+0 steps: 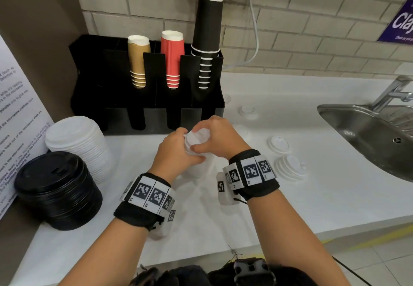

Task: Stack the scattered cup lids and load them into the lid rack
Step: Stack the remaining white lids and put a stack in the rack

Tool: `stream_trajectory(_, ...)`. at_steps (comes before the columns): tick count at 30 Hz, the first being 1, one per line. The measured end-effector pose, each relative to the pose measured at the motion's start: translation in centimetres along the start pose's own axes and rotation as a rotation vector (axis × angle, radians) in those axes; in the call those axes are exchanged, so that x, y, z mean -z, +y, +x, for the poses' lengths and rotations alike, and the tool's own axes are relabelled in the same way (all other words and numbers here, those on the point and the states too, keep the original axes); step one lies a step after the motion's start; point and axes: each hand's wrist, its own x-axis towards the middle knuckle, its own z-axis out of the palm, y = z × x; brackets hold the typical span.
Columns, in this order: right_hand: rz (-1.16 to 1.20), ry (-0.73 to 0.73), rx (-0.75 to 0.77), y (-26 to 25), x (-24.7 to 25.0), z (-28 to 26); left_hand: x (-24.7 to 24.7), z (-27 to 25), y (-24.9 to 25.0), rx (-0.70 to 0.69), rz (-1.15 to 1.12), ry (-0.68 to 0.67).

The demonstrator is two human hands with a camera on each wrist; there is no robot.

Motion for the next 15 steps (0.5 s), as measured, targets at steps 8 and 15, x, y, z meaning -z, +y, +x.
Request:
stream_trajectory(8,0.037,-0.022,-0.019,0.4,-0.5,-0.2,0.4,0.5,-0.2,-0.044,0.004,-0.044)
stream_trajectory(15,0.377,0.004,-0.111,3.0,-0.2,-1.3,0.4,1.0,0.2,-0.097,-0.017,-0.087)
